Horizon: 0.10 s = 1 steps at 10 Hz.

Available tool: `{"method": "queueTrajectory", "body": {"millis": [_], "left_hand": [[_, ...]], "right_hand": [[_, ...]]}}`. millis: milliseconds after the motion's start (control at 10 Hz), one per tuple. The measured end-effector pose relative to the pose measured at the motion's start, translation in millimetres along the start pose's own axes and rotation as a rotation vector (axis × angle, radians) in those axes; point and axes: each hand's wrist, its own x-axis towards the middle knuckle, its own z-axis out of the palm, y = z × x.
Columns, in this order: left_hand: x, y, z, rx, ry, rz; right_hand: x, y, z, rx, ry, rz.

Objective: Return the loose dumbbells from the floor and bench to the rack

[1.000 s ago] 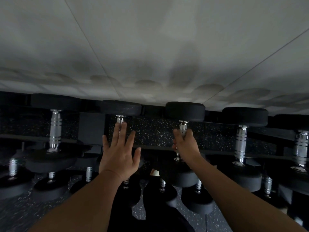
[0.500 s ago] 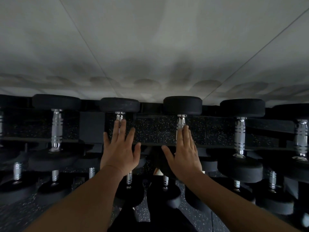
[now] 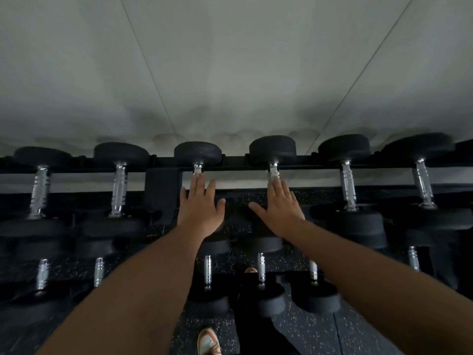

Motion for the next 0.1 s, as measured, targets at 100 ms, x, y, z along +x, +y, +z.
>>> {"method": "queueTrajectory", "body": {"millis": [100], "left_hand": [[-21.2,-5.2,-4.3,-0.067,0.031,0.000]], "right_hand": [[-26.0,-8.6,-5.7,-0.045,0.015,-0.071]]}}
